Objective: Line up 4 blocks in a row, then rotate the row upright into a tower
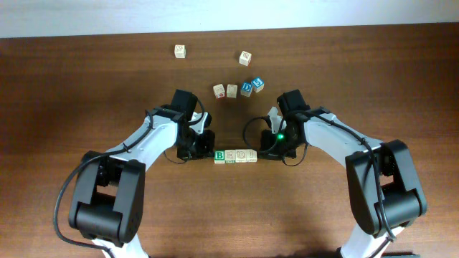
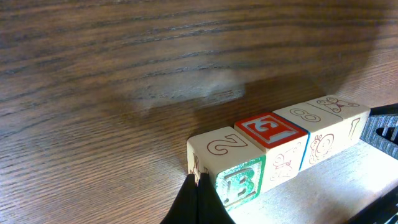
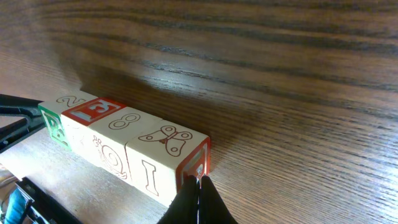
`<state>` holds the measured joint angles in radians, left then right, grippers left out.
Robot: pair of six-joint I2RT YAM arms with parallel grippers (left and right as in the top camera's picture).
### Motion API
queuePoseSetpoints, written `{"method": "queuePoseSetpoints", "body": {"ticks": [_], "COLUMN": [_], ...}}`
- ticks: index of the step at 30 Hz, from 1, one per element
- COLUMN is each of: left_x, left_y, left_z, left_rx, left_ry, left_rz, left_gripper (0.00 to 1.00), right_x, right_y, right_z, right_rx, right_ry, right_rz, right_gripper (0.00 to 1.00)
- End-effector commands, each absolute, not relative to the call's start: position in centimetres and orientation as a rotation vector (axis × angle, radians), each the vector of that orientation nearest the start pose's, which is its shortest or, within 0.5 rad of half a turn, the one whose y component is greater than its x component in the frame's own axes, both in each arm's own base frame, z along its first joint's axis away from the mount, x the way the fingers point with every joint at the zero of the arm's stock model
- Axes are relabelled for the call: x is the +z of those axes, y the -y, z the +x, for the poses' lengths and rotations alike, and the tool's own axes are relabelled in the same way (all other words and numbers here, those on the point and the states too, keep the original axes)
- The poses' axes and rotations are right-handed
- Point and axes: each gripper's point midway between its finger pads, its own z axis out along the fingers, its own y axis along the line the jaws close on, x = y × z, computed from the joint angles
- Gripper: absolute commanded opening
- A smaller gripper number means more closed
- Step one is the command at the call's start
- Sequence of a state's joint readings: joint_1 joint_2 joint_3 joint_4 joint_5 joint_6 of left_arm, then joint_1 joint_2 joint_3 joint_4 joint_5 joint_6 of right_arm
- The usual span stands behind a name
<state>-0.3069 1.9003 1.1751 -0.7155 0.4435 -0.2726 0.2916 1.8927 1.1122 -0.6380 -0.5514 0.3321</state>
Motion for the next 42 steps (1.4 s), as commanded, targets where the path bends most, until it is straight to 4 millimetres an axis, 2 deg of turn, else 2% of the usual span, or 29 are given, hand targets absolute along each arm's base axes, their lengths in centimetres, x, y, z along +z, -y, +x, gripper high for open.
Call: {"method": "queuePoseSetpoints", "body": {"ticks": [1, 6, 13, 22, 27, 37, 42], "left_x": [1.7, 1.7, 1.7, 1.7, 1.7, 1.7, 1.7], "left_y": [18.5, 18.5, 18.5, 18.5, 18.5, 18.5, 18.5], "left_z": [31.5, 31.5, 31.5, 31.5, 31.5, 31.5, 31.5], "left_rx": [-0.750, -0.750, -0.751, -0.750, -0.750, -0.750, -0.751], "left_ry": [-3.064, -3.064, -3.064, -3.064, -3.064, -3.064, -3.064], "left_rz": [0.114, 0.114, 0.114, 0.114, 0.114, 0.114, 0.114], "left_gripper": [0.00, 0.00, 0.00, 0.00, 0.00, 0.00, 0.00], "right_x": [1.5, 1.9, 3.8, 4.9, 6.2, 8.4, 8.7], "right_y": [-19.6, -19.8, -21.3, -21.9, -24.0, -26.8, -27.6], "right_z": [30.6, 30.9, 31.3, 31.3, 31.3, 31.2, 30.8], "right_rx": [0.949, 0.963, 0.966, 0.976, 0.985, 0.995, 1.000], "right_ry": [-3.049, -3.034, -2.979, -2.966, -2.938, -2.896, -2.890], "right_rz": [-0.039, -0.050, -0.151, -0.179, -0.272, -0.387, -0.421], "right_gripper": [0.04, 0.04, 0.05, 0.05, 0.05, 0.05, 0.05]}}
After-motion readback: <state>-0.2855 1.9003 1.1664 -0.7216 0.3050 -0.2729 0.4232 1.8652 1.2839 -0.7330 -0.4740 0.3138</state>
